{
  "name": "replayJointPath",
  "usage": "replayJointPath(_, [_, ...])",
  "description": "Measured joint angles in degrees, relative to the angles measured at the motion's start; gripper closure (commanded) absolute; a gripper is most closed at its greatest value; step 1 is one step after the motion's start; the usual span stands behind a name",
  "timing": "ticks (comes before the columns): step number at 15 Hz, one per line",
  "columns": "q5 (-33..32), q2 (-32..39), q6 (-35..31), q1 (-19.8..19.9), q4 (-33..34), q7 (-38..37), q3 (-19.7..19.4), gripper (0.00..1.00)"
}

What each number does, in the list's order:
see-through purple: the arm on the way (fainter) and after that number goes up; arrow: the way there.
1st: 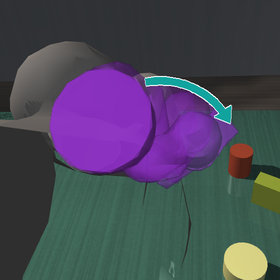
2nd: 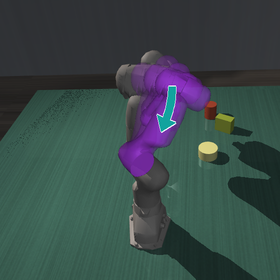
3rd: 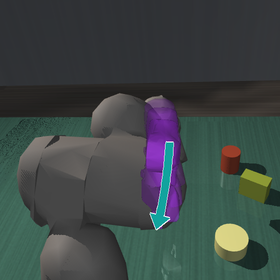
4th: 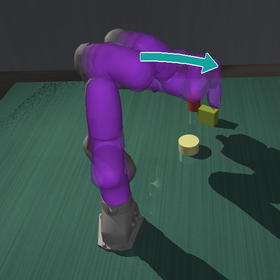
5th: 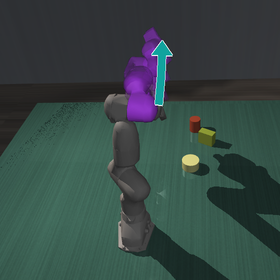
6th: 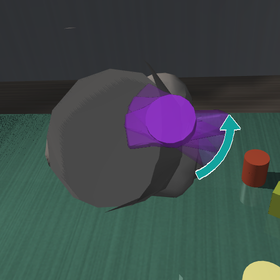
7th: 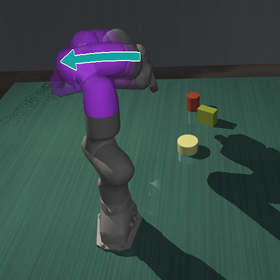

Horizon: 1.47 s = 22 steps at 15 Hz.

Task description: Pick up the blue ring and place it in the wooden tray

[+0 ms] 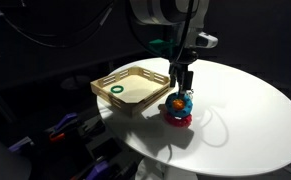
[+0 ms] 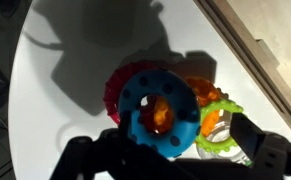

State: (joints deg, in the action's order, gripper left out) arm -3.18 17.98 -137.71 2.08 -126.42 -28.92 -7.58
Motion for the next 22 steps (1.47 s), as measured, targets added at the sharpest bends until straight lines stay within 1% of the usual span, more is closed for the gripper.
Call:
replayJointPath(6, [0.0,1.6,0.0,-1.2,0.3,-0.9,-0.6,0.00])
replayJointPath(7, [0.0,1.8,0.0,-1.3,0.3,-1.0,-0.7,0.01])
replayJointPath(9, [0.0,2.0,0.0,-1.4,0.3,-1.1,-0.8,0.08])
replayJointPath(10, [0.0,2.0,0.0,-1.5,0.4,-1.1,-0.9,0.12])
replayJointPath(11, [0.0,2.1,0.0,-1.6,0.4,-1.2,-1.0,0.12])
replayJointPath(12, [0.0,2.1,0.0,-1.6,0.4,-1.2,-1.0,0.16])
replayJointPath(13, [0.0,2.1,0.0,-1.7,0.4,-1.2,-1.1,0.15])
replayJointPath(14, [0.0,2.1,0.0,-1.7,0.4,-1.2,-1.2,0.18])
replayJointPath(15, [0.0,2.1,0.0,-1.7,0.4,-1.3,-1.2,0.18])
replayJointPath(16, [0.0,2.1,0.0,-1.7,0.4,-1.3,-1.2,0.22])
replayJointPath(17, [0.0,2.2,0.0,-1.7,0.4,-1.3,-1.3,0.21])
replayJointPath(19, [0.0,2.3,0.0,-1.7,0.4,-1.3,-1.3,0.27])
replayJointPath(20, [0.0,2.4,0.0,-1.7,0.5,-1.3,-1.4,0.34])
replayJointPath(22, [0.0,2.6,0.0,-1.8,0.5,-1.3,-1.4,0.36])
